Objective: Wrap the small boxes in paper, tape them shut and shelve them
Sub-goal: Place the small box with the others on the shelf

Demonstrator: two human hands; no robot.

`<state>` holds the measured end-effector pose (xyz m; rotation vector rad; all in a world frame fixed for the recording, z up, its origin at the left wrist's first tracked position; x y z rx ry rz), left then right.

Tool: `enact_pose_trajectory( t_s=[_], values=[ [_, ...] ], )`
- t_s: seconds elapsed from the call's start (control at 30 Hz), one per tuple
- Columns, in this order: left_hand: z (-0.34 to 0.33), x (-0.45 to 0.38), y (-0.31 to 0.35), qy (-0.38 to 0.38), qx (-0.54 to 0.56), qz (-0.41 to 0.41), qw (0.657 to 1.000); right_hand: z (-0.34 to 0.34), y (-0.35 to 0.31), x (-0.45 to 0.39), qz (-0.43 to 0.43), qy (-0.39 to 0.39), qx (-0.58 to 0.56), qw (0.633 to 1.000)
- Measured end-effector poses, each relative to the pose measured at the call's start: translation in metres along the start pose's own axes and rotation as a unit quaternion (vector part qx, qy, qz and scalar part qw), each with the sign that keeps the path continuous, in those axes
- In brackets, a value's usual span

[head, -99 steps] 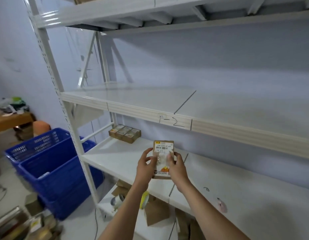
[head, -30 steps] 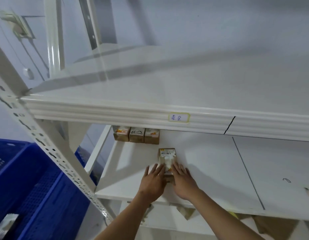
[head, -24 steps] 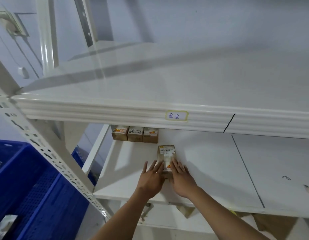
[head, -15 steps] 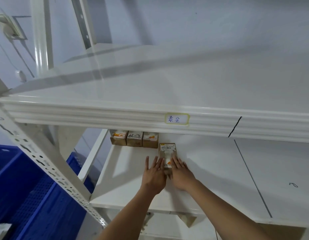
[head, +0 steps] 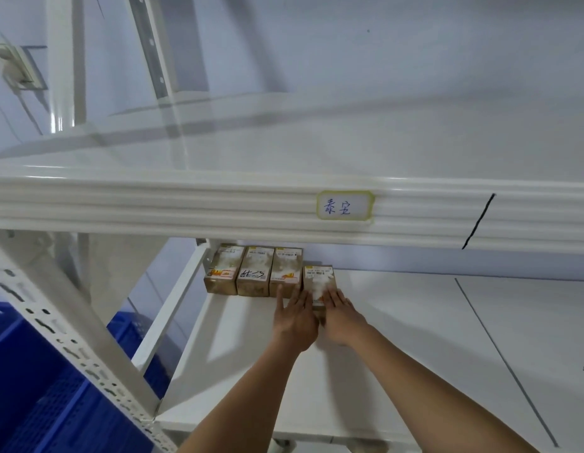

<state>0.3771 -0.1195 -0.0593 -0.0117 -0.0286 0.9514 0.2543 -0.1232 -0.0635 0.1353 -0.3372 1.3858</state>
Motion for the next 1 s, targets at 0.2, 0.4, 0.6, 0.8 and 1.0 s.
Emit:
enact_pose_trajectory(
  t_s=[0.2,0.4,0.6,0.8,1.0],
  values=[
    [0.006,-0.017,-0.010,-0.029,0.002,0.015,0.999,0.006,-0.002,-0.016,-0.002,-0.015,-0.005,1.000],
    [0.001,-0.035,-0.020,-0.032,-0.014,0.020,0.999,0.011,-0.007,-0.034,-0.012,-0.034,-0.008,0.999],
    [-0.002,-0.049,-0.028,-0.012,0.015,0.027,0.999,0.015,-0.008,-0.050,-0.019,-0.028,-0.012,0.999],
    [-0.003,-0.059,-0.033,-0.010,0.036,0.036,0.999,0.019,-0.011,-0.063,-0.018,-0.023,-0.012,0.999],
    [0.000,-0.060,-0.033,-0.008,0.071,0.040,0.997,0.018,-0.013,-0.068,-0.015,-0.021,-0.022,0.999]
  ],
)
Point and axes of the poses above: each hand's wrist, its own x-axis away from the middle knuckle, its own z-axis out of the back of the hand, y = z × x, the point moved 4 cm from there along -x, towards the middle knuckle, and after that the axes turned 15 degrees about -z, right-handed, at the moved point
